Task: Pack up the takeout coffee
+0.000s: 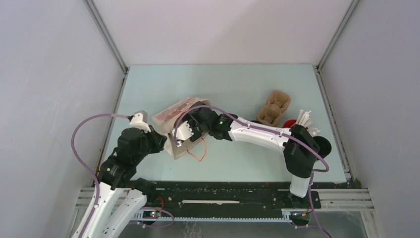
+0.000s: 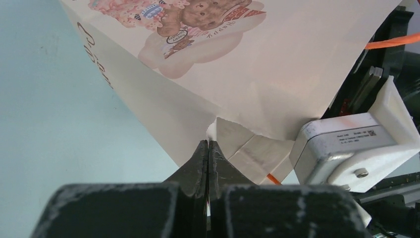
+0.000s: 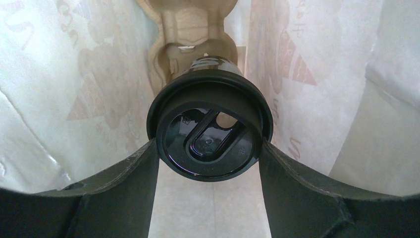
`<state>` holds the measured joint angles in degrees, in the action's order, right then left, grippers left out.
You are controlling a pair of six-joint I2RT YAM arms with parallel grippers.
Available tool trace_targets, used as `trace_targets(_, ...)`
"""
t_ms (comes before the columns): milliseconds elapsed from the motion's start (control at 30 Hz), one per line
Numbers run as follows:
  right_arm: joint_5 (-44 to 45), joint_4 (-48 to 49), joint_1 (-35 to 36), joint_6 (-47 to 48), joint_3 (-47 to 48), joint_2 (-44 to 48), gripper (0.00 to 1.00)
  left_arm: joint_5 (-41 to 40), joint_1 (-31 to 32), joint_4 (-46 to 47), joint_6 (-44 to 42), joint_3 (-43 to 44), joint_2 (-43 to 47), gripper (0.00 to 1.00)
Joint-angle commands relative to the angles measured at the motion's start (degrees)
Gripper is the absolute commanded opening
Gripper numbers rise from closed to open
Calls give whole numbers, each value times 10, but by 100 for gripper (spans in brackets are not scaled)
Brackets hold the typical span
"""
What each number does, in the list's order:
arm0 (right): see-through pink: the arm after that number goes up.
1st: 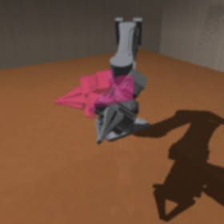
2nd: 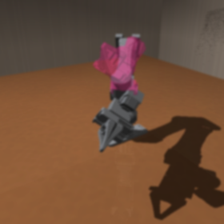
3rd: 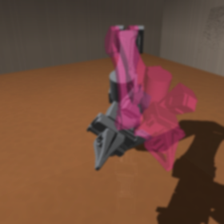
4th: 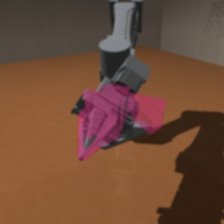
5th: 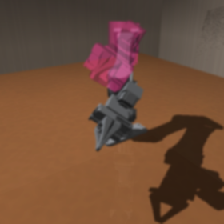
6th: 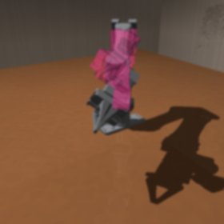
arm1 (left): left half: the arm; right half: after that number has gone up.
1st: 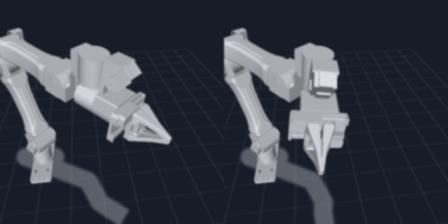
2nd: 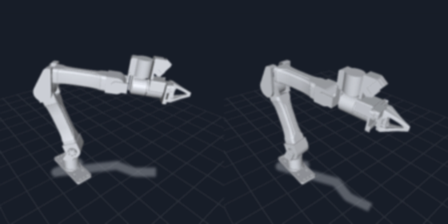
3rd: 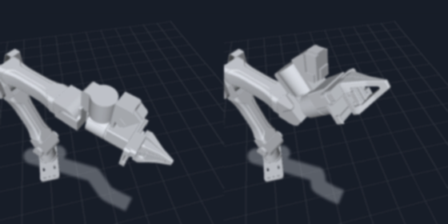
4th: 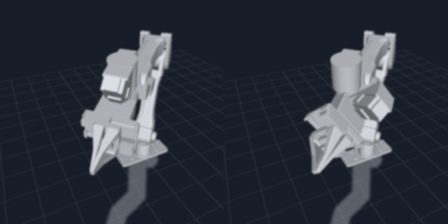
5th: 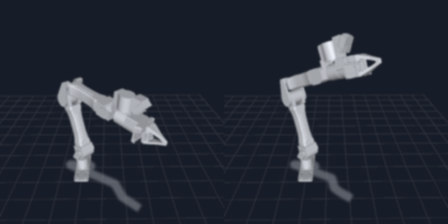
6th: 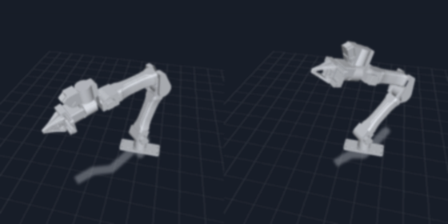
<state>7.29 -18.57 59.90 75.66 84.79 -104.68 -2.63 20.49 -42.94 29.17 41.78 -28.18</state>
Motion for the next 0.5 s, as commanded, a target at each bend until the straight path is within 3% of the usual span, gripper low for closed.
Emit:
trace_targets(0,-66,34,-19,40,11,-9,4,-9,2,-13,7,9,8,0)
trace_targets(133,-99,27,-25,43,24,-18,4,-11,2,-12,8,8,13,0)
trace_targets(467,-44,3,-28,54,71,-70,4,-13,3,-11,11,8,17,0)
